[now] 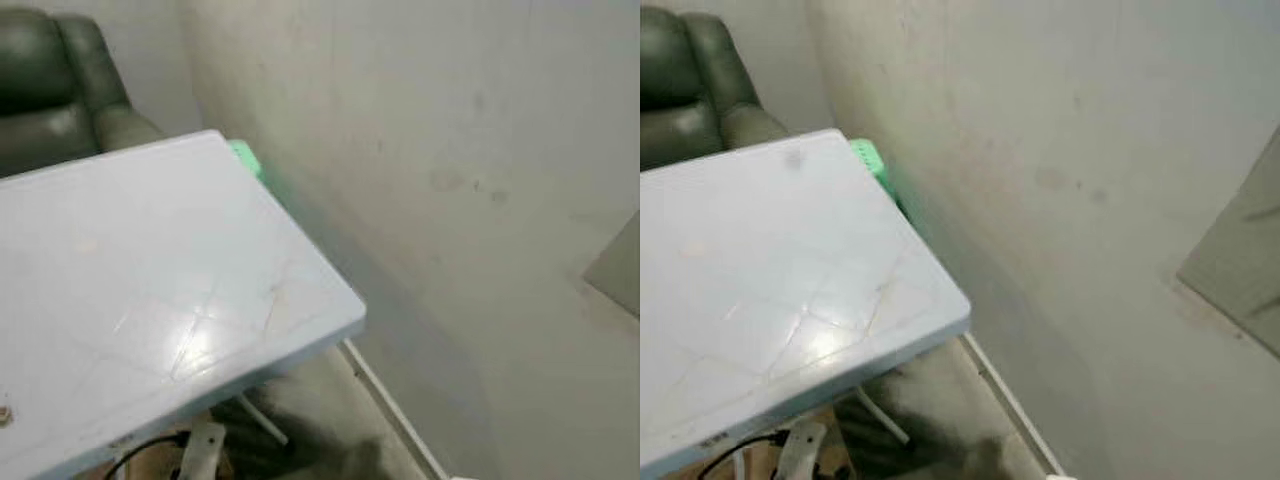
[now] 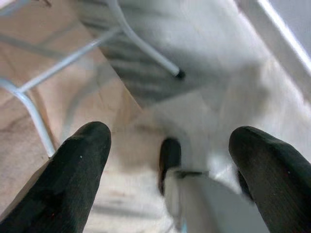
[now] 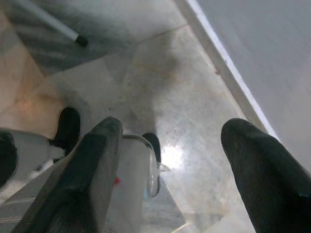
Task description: Hang keys on a hook
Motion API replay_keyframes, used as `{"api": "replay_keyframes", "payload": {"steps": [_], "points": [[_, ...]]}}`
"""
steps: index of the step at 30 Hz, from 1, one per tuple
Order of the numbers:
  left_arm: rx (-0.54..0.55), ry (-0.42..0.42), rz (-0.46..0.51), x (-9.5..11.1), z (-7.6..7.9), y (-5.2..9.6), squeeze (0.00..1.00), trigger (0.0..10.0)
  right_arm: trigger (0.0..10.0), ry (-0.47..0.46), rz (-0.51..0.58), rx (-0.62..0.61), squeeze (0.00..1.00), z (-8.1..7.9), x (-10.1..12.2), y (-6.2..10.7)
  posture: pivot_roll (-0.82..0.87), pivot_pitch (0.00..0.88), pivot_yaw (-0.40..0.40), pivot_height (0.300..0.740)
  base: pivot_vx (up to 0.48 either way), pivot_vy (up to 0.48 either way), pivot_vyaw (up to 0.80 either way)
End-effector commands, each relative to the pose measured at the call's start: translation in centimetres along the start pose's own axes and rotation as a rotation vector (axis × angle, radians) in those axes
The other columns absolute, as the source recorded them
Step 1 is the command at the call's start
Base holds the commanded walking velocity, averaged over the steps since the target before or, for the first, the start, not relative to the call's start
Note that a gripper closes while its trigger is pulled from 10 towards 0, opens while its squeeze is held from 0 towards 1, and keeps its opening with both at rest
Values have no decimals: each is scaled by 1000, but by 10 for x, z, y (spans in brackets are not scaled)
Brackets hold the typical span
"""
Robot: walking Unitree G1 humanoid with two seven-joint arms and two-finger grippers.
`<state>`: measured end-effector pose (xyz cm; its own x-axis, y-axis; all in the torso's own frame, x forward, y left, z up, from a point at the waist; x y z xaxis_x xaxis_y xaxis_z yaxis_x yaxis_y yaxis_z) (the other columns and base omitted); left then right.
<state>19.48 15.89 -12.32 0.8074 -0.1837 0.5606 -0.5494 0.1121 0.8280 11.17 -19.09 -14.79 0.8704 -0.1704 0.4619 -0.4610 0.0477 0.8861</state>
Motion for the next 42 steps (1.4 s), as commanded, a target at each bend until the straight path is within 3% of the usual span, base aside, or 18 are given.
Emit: {"api": "replay_keyframes", "payload": {"steps": [1, 21, 25, 42], "points": [[13, 1, -28, -9, -6, 2, 0, 10000, 10000, -7, -106, -6, 0, 1, -31, 6, 82, 0, 5, 740, 0, 0, 800], [14, 20, -33, -11, -4, 2, 0, 10000, 10000, -23, -100, -12, 0, 3, -25, 4, 77, 0, 2, 740, 0, 0, 800], [23, 41, -34, -11, -4, 2, 0, 10000, 10000, -68, -91, -19, 0, 3, -23, 4, 81, 6, 2, 740, 0, 0, 0], [48, 109, -24, -6, -12, 2, 0, 10000, 10000, -110, -80, -26, 0, 3, -19, 3, 76, 57, 13, 740, 0, 0, 0]]}}
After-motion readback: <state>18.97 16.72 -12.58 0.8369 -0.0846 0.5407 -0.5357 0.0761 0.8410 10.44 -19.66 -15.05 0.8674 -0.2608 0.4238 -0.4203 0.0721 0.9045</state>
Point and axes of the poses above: a point about 5 cm out from each wrist's last joint towards the gripper, its own y axis pointing back from the gripper into the wrist, its own x axis along the axis of the wrist's last joint, z = x × y, the point moved 4 cm from there along -y, pointing out of the wrist towards the gripper, and after that the axes turned 5 degrees about -y, right-handed, at the moved point
